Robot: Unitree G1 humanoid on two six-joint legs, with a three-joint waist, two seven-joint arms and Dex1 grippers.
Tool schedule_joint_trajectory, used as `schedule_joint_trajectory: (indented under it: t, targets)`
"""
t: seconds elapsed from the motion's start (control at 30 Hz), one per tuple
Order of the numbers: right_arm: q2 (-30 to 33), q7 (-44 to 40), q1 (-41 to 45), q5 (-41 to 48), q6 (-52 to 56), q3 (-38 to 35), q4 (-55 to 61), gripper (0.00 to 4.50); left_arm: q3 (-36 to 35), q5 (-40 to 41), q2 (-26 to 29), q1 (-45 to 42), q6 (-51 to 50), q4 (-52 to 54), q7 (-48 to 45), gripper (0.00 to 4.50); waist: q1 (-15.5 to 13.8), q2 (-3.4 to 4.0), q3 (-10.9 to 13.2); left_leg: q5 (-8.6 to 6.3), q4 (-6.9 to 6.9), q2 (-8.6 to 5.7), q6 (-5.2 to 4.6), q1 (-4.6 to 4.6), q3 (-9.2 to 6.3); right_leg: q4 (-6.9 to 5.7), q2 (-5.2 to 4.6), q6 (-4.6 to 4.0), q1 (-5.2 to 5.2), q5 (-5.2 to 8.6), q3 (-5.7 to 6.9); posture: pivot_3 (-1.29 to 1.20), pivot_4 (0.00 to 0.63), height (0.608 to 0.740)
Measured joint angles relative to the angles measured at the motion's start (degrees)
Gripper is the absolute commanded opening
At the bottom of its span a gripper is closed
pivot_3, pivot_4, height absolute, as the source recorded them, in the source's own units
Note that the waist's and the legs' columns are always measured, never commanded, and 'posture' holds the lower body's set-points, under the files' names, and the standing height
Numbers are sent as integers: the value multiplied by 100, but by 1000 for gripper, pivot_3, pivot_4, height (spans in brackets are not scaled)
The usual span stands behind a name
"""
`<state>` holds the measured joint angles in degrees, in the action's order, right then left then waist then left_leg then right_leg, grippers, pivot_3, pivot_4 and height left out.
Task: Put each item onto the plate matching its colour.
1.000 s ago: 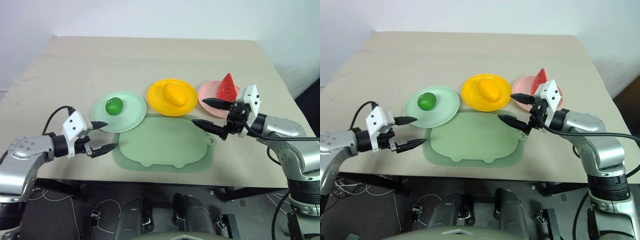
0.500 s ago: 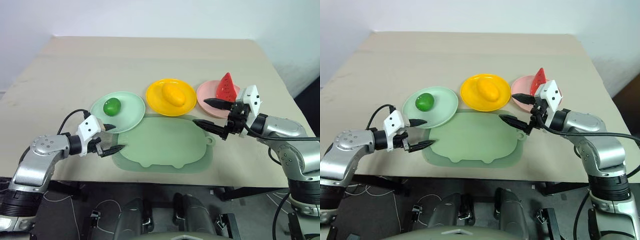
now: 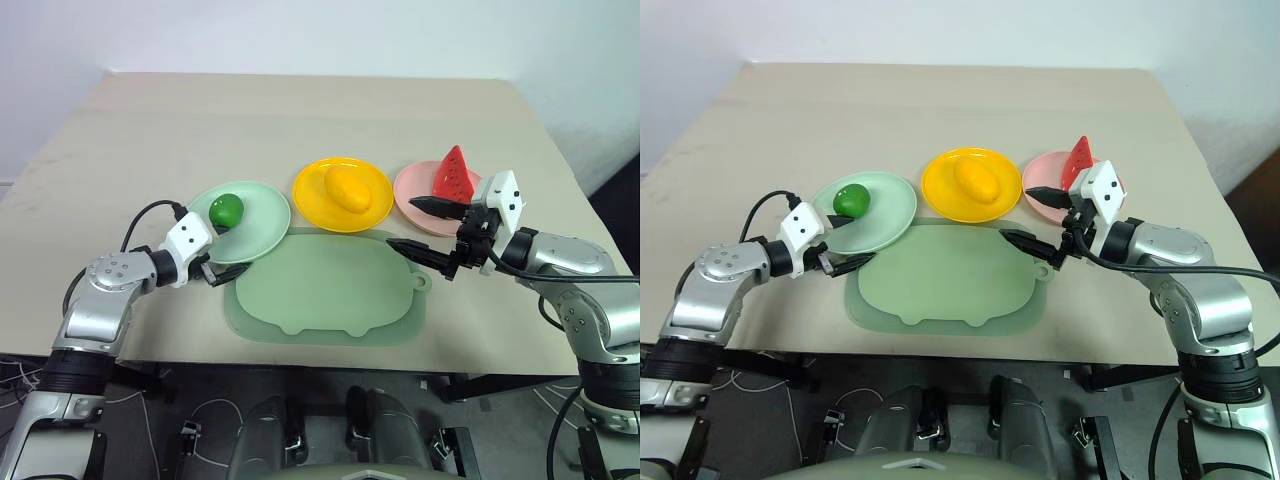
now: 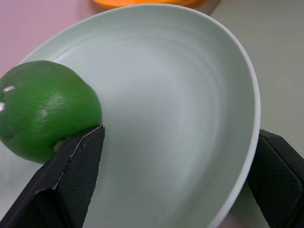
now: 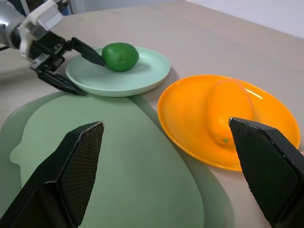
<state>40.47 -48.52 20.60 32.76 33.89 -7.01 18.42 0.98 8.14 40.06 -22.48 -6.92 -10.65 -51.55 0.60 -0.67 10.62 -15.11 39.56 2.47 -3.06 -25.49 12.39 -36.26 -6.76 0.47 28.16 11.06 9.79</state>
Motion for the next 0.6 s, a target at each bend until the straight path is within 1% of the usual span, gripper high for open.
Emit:
schedule_joint_trajectory:
  t: [0.33,0.6]
  targets:
    - [-5,39,-40,0,0,1,48,4500,90,-585,-434,-1022,768,-1593,554,4485,1,-1,-1,0,18,1,-2,0,-1,-13,0,11,-5,-7,1,0,150,696]
    - [-11,55,-58,1,0,7,58,4500,104,-634,-796,-1325,1041,-2096,743,4485,-4,-3,0,-4,40,2,-10,-2,-4,-25,-1,12,-9,-7,2,0,150,696]
